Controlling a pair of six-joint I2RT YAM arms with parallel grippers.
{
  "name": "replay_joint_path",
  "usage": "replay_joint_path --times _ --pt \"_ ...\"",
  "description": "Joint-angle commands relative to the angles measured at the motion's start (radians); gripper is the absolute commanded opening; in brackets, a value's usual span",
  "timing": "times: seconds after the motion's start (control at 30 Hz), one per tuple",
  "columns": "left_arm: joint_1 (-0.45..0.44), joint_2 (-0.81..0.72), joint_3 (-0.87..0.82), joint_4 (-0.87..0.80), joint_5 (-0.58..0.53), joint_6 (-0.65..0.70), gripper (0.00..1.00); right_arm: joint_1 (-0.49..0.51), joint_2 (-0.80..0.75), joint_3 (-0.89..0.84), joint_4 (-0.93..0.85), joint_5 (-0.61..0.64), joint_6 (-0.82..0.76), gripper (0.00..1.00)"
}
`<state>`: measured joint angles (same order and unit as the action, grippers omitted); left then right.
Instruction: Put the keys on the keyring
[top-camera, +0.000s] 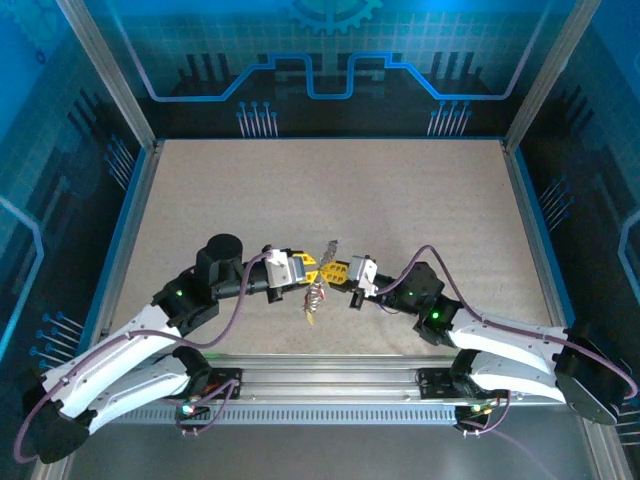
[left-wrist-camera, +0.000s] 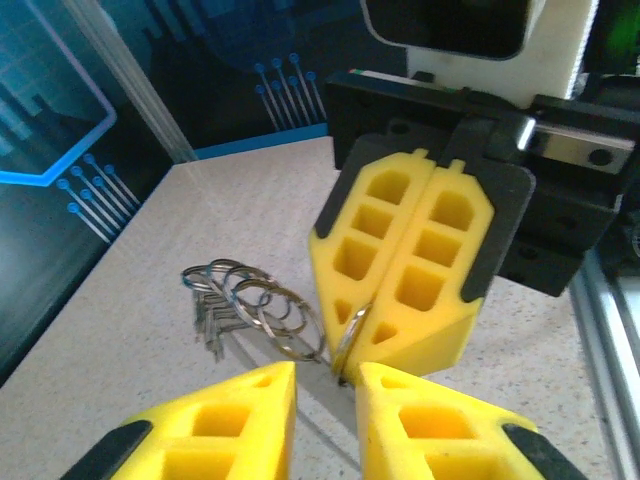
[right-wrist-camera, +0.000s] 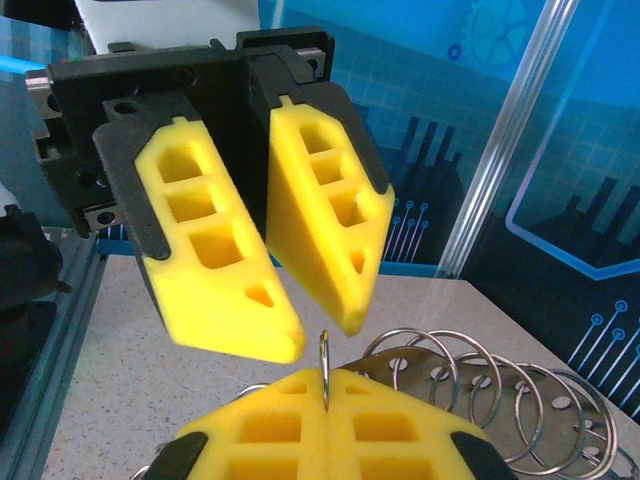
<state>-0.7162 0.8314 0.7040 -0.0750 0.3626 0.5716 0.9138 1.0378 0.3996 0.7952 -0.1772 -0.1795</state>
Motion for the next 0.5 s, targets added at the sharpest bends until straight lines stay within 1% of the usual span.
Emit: replay_joint_path --times 0.0,0.17,0.23,0.33,0.4,0.47 --pt "0.006 0.01 0.013 0.011 0.087 0.023 0.22 -0.01 -0.013 0.007 0.072 -0.012 0.006 0.0" --pt "0.005 0.029 0.023 -0.019 0.073 0.04 0.17 -0.011 -0.019 0.014 0.046 -0.026 -0.007 0.0" --pt "0.005 0.031 0.024 -0.02 0.073 0.047 0.17 -0.01 -0.022 0.019 0.026 -0.034 -0.019 0.0" --pt "0.005 0.032 0.03 -0.018 0.067 0.059 0.12 -0.008 -0.025 0.03 -0.008 -0.039 -0.044 0.0" --pt "0.004 0.034 0.038 -0.028 0.067 0.077 0.06 -0.007 -0.025 0.033 -0.023 -0.039 -0.059 0.0" --pt "0.005 0.033 0.045 -0.041 0.072 0.094 0.04 -0.007 -0.028 0.033 -0.035 -0.039 -0.071 0.0"
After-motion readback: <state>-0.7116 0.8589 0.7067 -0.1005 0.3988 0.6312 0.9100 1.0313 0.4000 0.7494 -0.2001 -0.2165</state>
